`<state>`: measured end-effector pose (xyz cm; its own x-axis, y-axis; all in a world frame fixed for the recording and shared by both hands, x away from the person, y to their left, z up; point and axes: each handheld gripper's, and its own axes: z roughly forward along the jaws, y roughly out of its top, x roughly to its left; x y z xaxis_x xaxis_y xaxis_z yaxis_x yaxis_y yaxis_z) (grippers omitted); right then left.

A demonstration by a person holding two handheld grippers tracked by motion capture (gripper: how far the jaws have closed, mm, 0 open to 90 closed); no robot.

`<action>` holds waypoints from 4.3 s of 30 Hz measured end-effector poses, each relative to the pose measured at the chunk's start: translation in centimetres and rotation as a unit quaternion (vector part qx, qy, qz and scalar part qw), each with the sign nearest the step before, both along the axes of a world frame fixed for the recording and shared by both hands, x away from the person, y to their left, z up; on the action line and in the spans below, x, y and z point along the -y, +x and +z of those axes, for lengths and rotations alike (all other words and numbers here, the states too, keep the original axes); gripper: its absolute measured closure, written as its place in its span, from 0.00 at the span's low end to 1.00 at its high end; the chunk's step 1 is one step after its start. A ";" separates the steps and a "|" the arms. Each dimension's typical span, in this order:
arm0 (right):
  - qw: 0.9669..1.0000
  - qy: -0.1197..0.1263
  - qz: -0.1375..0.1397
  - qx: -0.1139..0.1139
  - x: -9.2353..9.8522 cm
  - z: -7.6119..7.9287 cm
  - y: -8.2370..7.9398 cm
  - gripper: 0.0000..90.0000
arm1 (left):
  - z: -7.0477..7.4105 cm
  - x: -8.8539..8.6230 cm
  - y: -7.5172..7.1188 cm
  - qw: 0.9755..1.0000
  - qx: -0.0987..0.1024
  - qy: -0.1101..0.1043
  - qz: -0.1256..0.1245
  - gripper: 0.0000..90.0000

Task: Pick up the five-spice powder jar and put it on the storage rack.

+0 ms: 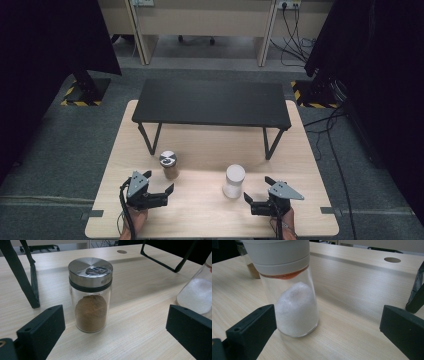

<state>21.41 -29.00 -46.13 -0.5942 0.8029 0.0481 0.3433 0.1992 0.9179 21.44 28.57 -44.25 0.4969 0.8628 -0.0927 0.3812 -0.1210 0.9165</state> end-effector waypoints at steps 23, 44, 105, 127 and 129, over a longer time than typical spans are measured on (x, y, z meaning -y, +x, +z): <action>1.000 0.000 0.002 0.004 0.0 0.0 -0.1 0.01 | 0.0 0.6 0.0 1.000 0.000 -0.011 0.005 0.02; 1.000 0.001 0.002 0.007 0.1 0.1 -0.2 0.01 | 0.4 1.3 0.2 1.000 -0.007 0.006 0.009 0.02; 1.000 0.005 0.004 0.003 0.5 0.0 0.0 0.01 | -0.9 3.8 6.6 0.998 -0.017 0.030 0.046 0.20; 1.000 0.003 0.003 0.004 0.4 0.0 0.0 0.01 | -1.5 3.6 6.7 0.998 -0.005 0.040 0.042 0.34; 1.000 0.002 0.003 0.004 0.4 0.0 0.0 0.01 | -1.6 3.6 6.7 0.998 -0.003 0.042 0.041 0.34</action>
